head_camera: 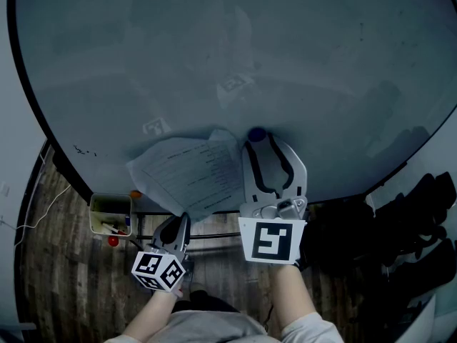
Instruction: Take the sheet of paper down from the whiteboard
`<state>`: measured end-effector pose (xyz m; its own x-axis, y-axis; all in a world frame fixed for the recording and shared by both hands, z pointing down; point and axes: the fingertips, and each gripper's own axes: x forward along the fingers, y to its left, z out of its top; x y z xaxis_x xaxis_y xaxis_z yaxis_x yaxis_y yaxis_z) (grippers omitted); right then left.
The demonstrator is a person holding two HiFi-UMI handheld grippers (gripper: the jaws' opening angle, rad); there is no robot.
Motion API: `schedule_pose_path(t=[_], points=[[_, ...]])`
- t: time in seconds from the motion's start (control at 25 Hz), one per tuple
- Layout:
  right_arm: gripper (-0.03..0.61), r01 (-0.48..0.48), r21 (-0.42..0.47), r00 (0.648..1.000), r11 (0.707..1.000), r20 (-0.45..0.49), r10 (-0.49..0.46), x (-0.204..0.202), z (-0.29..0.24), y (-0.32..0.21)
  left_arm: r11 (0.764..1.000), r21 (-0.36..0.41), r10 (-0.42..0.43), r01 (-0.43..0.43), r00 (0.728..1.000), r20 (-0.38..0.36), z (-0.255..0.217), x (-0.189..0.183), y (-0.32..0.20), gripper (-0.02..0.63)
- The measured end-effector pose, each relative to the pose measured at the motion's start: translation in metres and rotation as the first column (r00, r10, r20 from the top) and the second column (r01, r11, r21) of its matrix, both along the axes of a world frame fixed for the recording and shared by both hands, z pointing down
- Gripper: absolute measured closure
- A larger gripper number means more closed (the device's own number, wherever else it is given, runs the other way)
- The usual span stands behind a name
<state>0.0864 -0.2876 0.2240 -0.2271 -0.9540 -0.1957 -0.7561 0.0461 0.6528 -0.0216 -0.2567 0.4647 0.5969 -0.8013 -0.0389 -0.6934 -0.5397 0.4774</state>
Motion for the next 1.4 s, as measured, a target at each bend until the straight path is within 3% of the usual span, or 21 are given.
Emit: schedule_pose_path(t=[0.4,0.64,0.88,1.04,1.4], points=[[0.436,-0.006,-0.054,1.000,0.999,-0.005,0.006,0.004,0.024,0.011,0.999,-0.003,0.041,-0.041,0.999,-0.025,0.001,0.003,0.009,0.597],[0.436,0.024,-0.151,0.999,0.988,0.050,-0.016,0.011,0.060,0.013,0.998,-0.008,0.063,-0.063,0.997,-0.053,-0.001,0.004,0.009,0.597],[0.428,0.031,-0.316,0.997,0.948,0.080,-0.006,0.023,0.115,0.011,0.994,-0.005,0.105,-0.106,0.991,-0.080,-0.003,0.011,0.011,0.597],[0.420,0.024,-0.407,0.988,0.913,0.150,0.041,0.035,0.144,0.006,0.992,-0.018,0.119,-0.121,0.989,-0.086,0.004,0.010,0.008,0.597],[0.405,0.054,-0.520,0.975,0.852,0.211,0.067,0.063,0.176,0.004,0.994,-0.034,0.101,-0.105,0.990,-0.101,0.003,0.011,0.001,0.597]])
